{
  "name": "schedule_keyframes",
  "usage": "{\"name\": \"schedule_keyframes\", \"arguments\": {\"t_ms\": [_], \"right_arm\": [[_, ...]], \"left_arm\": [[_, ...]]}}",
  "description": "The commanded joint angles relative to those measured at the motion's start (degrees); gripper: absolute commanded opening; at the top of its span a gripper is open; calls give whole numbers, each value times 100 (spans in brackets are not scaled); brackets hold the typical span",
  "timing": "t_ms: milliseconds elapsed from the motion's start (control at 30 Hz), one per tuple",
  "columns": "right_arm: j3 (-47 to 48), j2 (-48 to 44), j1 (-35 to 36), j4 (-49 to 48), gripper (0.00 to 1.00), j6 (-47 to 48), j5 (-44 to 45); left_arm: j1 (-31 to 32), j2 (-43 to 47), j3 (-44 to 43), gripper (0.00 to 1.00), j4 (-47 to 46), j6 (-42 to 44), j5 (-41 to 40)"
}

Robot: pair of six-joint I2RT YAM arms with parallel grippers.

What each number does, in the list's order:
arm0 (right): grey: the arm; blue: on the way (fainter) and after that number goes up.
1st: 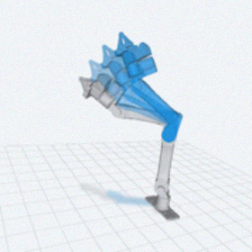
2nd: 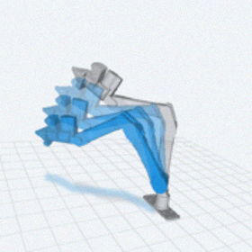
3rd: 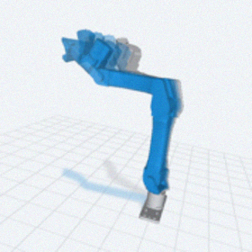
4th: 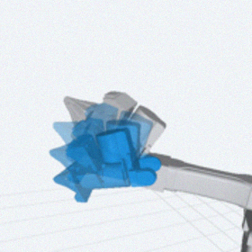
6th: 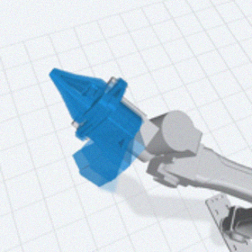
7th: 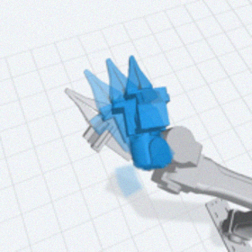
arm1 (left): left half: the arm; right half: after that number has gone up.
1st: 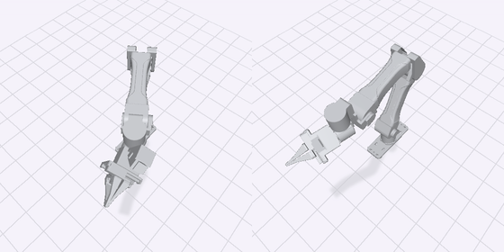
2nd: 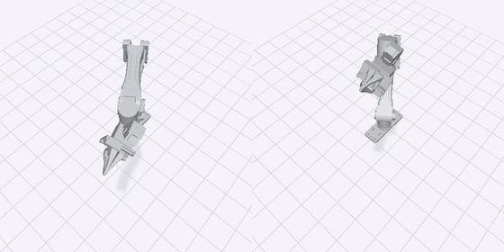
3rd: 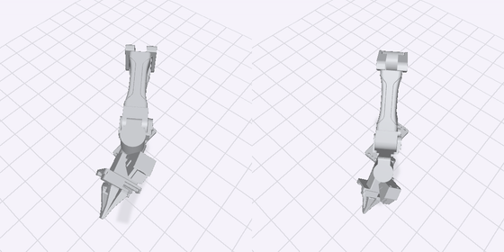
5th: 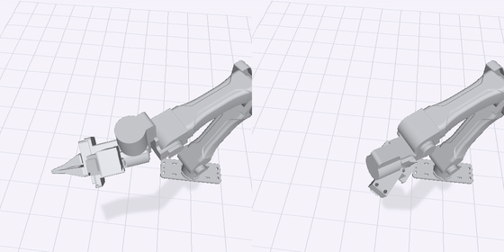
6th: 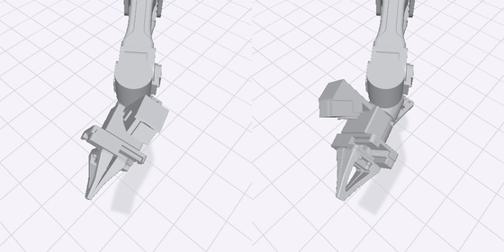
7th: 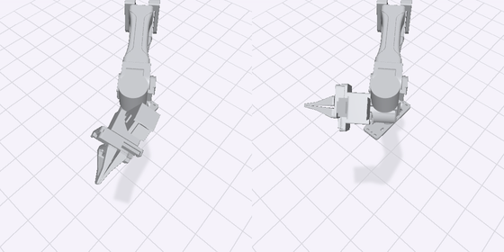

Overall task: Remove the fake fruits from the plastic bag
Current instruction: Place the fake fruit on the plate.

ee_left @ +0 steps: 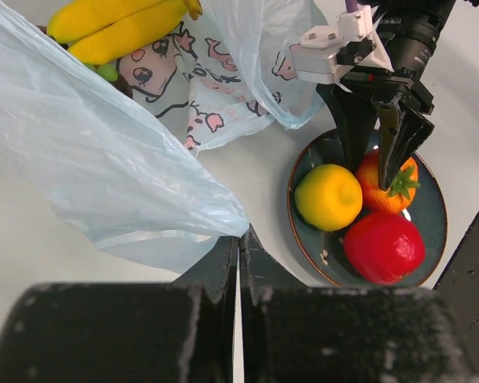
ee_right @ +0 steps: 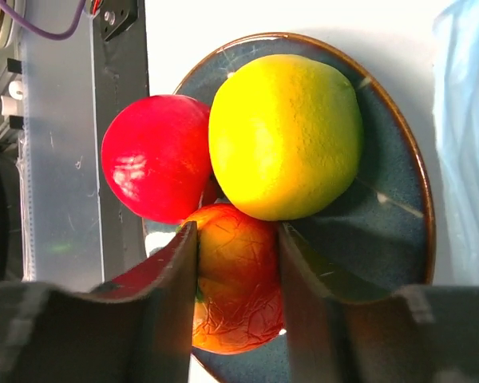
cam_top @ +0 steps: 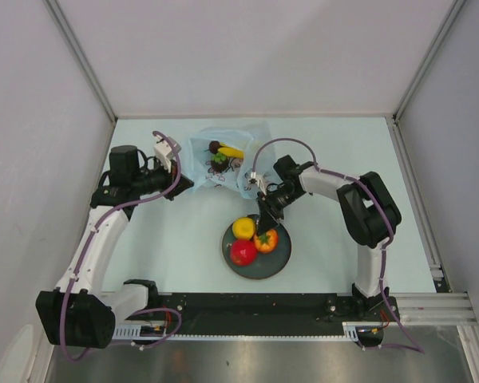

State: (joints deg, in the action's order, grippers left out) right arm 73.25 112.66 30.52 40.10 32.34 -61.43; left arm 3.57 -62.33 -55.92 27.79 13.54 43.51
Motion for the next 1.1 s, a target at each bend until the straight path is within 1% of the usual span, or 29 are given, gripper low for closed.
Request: {"name": "schedule_keyframes", "arguments": {"t_ms": [0,33,67,167,267,333,367,400,433,500,533,567,600,633,700,733,767,800,833,900,933,1000,1033,1067], "right_arm": [[172,11,-20,-257,55,27,236],[172,-51,-37,-257,95,-51,263],[180,-182,-64,-257,100,-96,280],[216,-498,-213,-248,100,-333,289],[286,-1025,-406,-161,100,-500,228],[627,-1290,-529,128,100,-448,167],[820,-1343,-565,522,100,-395,140],[1292,-1378,-574,691,100,-430,105],[1523,-1370,-574,893,100,-552,131],[2067,-1265,-548,895,100,-1437,333],[2549,-1099,-521,721,100,-1771,351],[2693,-1045,-512,510,100,-2358,212],[2816,-1010,-477,238,100,-2555,141],[2843,-1001,-373,-391,99,-2714,149],[2966,-904,-205,-817,100,-2917,534],[3080,-747,-48,-1176,100,-3074,1005],[3098,-676,-12,-1423,100,-3206,1184],[3098,-580,23,-1904,100,-3407,1334],[3107,-431,59,-2083,100,-3383,1466],[3238,-237,199,-2164,100,-3252,1958],[3509,-1,252,-2068,100,-3251,2133],[3626,142,401,-1979,100,-3041,2283],[3582,194,445,-2040,98,-3058,2650],[3443,256,472,-2137,93,-3110,2802]], "left_arm": [[-41,1,-33,0,-107,-9,70],[-41,10,-33,0,-107,-1,79],[-41,10,-42,0,-107,-1,79],[-41,10,-42,0,-98,-9,123],[-41,19,-42,0,-125,-71,193],[-41,36,-42,0,-151,-97,202],[-41,45,-42,0,-142,-97,193],[-41,54,-50,0,-151,-97,202],[-41,71,-59,0,-142,-97,202],[-32,89,-68,0,-99,16,228],[29,106,-129,0,15,87,228],[82,98,-182,0,85,227,185],[178,89,-235,0,243,289,176],[222,54,-357,0,305,342,184],[310,1,-463,0,385,351,228],[328,-25,-542,0,368,325,255],[346,-69,-569,0,341,238,272],[337,-78,-621,0,271,185,299],[337,-95,-744,0,245,132,299],[346,-122,-928,0,192,0,299],[337,-148,-1103,0,183,-27,290],[337,-192,-1245,0,192,-97,316],[337,-201,-1333,0,192,-123,360],[337,-192,-1342,0,174,-132,386]]}}
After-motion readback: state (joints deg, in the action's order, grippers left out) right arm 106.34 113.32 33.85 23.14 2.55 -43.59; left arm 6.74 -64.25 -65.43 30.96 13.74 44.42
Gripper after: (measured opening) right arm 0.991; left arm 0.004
